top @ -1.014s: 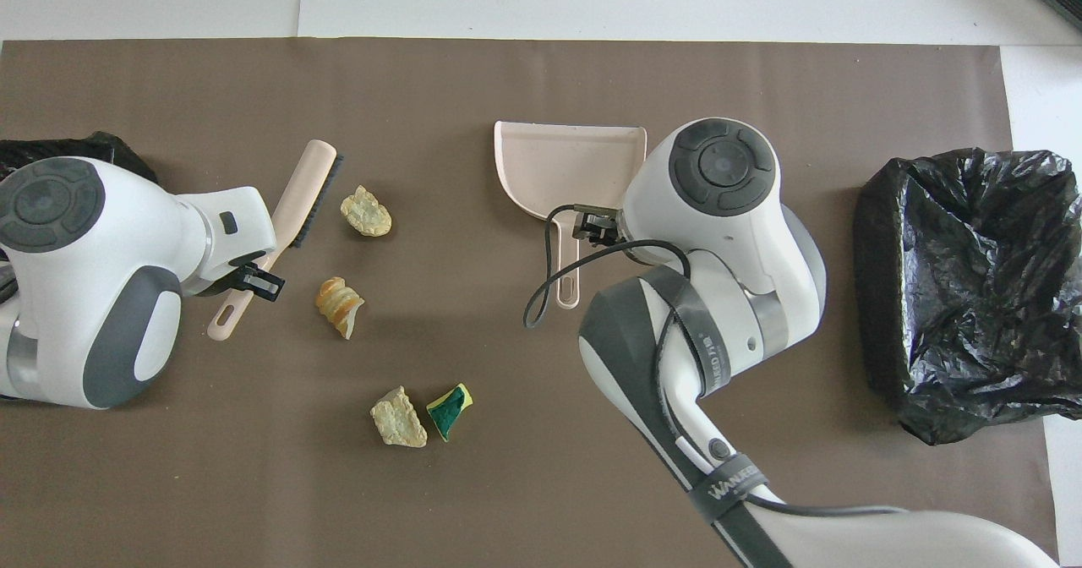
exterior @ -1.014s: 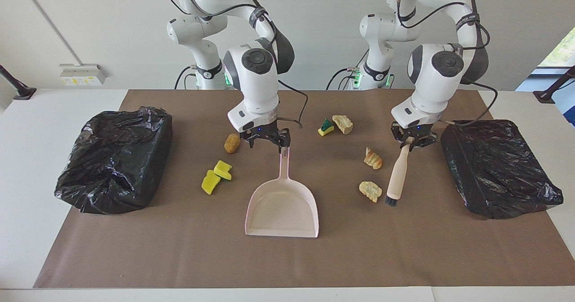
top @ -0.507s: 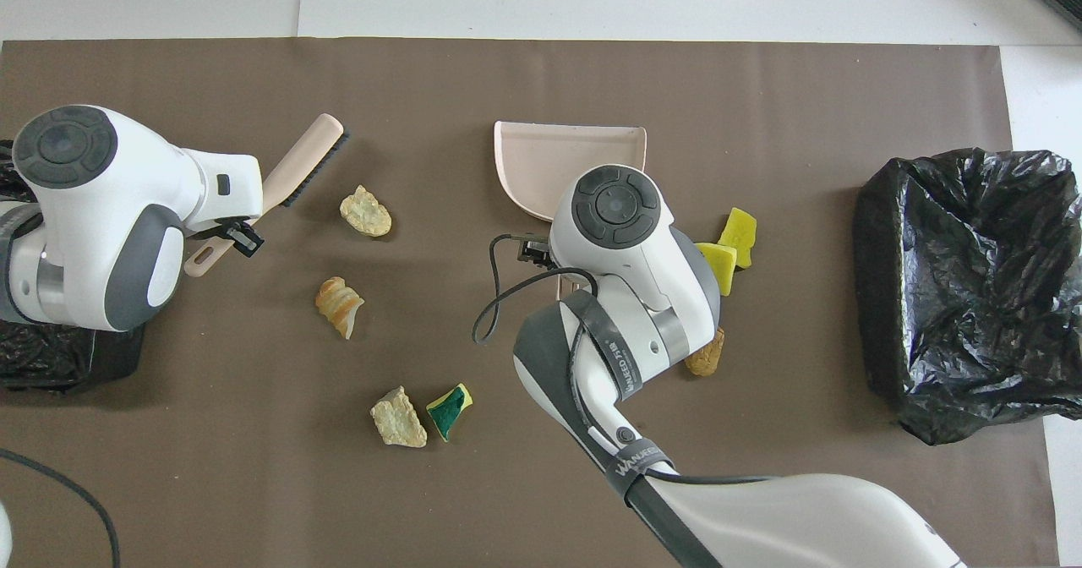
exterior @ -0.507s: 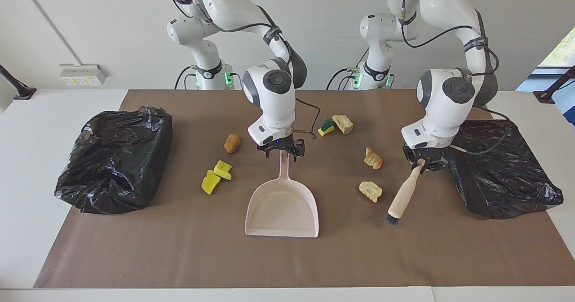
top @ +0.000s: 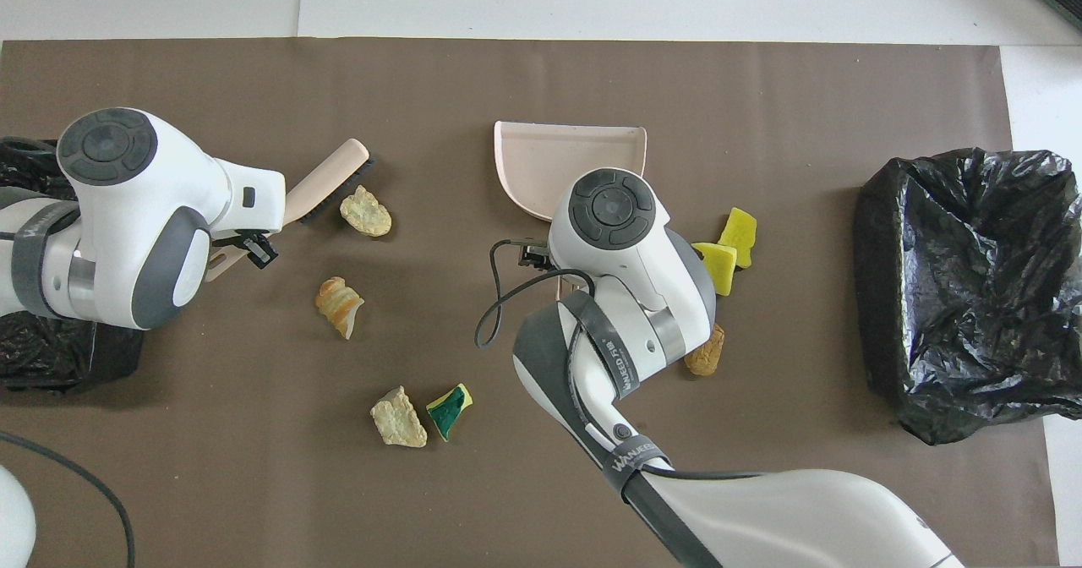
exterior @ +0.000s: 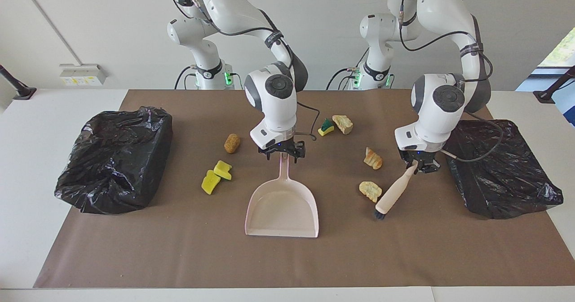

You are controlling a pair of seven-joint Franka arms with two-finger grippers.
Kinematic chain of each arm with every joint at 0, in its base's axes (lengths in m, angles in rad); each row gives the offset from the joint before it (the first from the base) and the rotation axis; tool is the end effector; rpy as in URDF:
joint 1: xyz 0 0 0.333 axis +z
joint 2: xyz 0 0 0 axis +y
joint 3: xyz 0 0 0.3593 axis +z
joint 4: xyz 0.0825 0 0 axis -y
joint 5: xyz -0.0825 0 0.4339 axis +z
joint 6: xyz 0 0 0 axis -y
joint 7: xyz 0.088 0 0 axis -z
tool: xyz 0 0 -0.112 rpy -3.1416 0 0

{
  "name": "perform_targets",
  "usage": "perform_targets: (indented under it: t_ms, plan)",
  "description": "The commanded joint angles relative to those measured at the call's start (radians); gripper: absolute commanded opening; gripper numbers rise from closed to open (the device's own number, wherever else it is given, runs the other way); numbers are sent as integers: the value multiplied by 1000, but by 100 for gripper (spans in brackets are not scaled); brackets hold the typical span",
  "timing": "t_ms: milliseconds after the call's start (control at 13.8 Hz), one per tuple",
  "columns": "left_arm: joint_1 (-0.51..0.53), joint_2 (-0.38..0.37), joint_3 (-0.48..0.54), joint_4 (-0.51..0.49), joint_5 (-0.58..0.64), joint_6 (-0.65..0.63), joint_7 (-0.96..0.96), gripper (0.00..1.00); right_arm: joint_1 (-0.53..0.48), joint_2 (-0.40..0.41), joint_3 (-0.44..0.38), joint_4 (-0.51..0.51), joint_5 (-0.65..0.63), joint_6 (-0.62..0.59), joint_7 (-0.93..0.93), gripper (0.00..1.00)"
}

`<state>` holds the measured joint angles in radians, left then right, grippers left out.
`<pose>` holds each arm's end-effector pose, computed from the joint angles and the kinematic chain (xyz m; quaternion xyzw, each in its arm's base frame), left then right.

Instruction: Sweep and dump trash in bin

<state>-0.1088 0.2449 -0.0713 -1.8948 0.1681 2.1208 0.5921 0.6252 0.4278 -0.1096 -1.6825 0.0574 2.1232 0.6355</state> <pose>0.6545 -0.1084 0.3845 -0.9073 0.4158 0.0214 0.0594 0.6278 0.3689 0.3643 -0.9975 0.0697 -0.0056 0.0059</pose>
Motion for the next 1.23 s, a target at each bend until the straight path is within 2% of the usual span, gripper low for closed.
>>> perform_targets:
  t_ms: [0, 72, 145, 217, 434, 579, 724, 797, 1014, 1159]
  plan:
    - [-15, -18, 7, -9, 19, -35, 23, 0, -10, -4, 1, -13, 19, 9, -92, 55]
    - [-18, -30, 5, -29, 19, -38, 75, 0, -12, -4, 1, -13, 19, 9, -109, 37]
    - [-22, -36, 5, -38, 17, -44, 151, 0, -16, -4, 1, -11, 12, 9, -125, 14]
    - [-23, -39, 4, -41, 17, -64, 223, 0, -21, -4, 1, -8, 6, 8, -163, 0]
    - [-32, -55, 1, -47, 16, -123, 388, 0, -24, -7, -1, -8, -4, -3, -263, 0]
    - [-76, -70, -1, -44, 14, -224, 391, 0, -33, -37, -5, -5, -24, 0, -453, 0]
    - [-101, -93, -2, -46, 11, -339, 387, 0, -76, -104, -5, -22, -19, -20, -693, 0]
    - [-103, -102, -2, -44, 5, -358, 387, 0, -85, -151, -5, -45, -19, -47, -770, 0]
    - [-132, -163, -4, -44, 5, -363, 353, 0, -94, -299, -7, -153, -22, -89, -1032, 0]
    - [-132, -209, -2, -47, 4, -364, 240, 0, -108, -352, -7, -189, -22, -141, -1216, 0]
